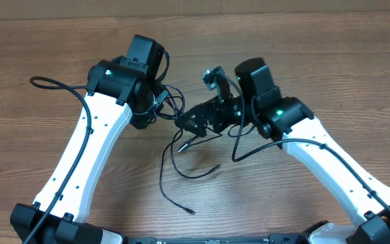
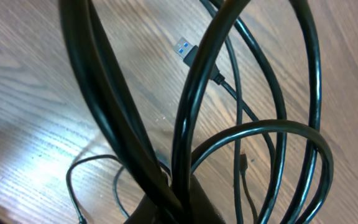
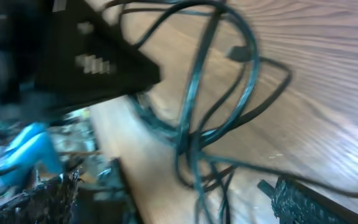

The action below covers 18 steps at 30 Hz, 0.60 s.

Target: Untangle cables

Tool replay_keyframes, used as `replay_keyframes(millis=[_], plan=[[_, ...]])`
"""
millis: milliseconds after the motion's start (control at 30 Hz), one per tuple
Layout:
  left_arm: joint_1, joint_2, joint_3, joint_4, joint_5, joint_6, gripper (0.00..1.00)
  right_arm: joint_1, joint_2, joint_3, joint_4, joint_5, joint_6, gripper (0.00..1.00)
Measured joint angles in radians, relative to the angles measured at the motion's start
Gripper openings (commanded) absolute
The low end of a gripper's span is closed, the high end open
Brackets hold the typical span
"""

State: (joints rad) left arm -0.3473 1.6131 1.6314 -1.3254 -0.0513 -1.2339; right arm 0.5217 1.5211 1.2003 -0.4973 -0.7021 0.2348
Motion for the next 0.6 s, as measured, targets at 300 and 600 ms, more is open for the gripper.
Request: replay_keyframes(millis=[300, 600], plan=[[0.000, 0.000, 0.000, -0.028, 0.068, 0.004, 0.04, 0.021, 0.000, 0.000, 0.000, 0.229, 0.060, 1.00], [-0.026, 0.000, 0.000, 0.007, 0.108, 0.013, 0.04, 0.021, 0.010, 0.000, -0.022, 0.262, 0.075, 1.00]])
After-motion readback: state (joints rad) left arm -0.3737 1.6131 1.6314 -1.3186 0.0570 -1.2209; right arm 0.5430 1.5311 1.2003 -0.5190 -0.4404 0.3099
